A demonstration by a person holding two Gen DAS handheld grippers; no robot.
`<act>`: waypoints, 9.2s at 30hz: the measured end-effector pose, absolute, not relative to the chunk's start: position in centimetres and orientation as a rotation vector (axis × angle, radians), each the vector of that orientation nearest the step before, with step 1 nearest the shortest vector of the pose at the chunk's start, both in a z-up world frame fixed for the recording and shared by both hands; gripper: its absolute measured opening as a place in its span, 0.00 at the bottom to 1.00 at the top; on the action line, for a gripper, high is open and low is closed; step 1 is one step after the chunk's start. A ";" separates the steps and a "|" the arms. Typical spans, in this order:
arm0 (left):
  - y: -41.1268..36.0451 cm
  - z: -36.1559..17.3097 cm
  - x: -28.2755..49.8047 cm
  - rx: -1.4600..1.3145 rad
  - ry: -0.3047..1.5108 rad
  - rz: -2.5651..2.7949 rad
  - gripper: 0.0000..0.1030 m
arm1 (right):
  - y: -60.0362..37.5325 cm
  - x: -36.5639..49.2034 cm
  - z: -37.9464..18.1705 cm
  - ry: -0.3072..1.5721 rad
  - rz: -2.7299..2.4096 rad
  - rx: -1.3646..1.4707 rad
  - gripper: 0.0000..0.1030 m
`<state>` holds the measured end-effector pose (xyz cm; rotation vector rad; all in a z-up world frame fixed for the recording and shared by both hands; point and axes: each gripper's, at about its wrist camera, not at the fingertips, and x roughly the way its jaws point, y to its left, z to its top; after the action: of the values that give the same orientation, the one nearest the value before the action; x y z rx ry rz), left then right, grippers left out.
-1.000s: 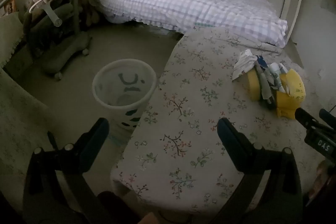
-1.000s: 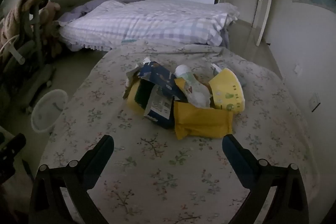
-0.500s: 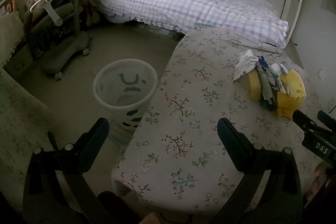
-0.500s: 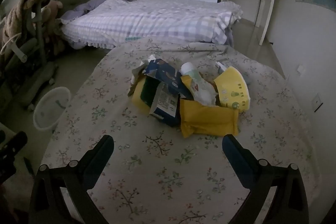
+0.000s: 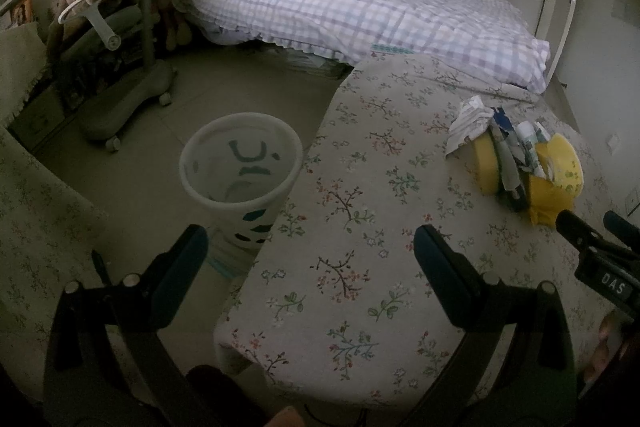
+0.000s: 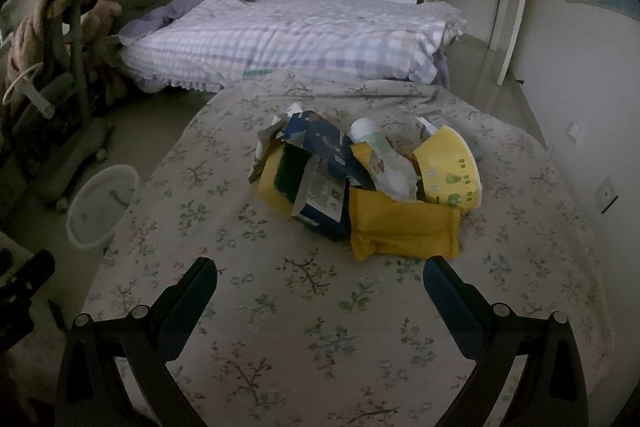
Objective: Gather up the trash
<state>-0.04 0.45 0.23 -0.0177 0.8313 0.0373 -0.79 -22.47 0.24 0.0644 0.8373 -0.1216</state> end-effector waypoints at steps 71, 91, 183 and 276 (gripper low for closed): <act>-0.4 1.1 1.3 -0.009 0.829 -0.122 0.99 | -29.6 2.6 2.5 0.923 -0.161 0.123 1.00; -8.6 -1.1 10.3 -0.050 1.053 -0.338 0.99 | -42.0 12.2 -5.3 1.147 -0.129 0.296 1.00; 17.7 -4.0 11.7 -0.228 1.030 0.124 0.84 | -2.4 18.2 -4.5 1.078 0.465 0.194 0.19; -14.7 -6.1 15.6 -0.237 1.063 -0.526 0.26 | -42.7 7.3 -6.5 1.201 0.000 0.439 0.69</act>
<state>15.59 -14.65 -6.06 -0.2373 1.0634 -0.5255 7.31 -42.68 -6.49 0.4393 1.2010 0.0000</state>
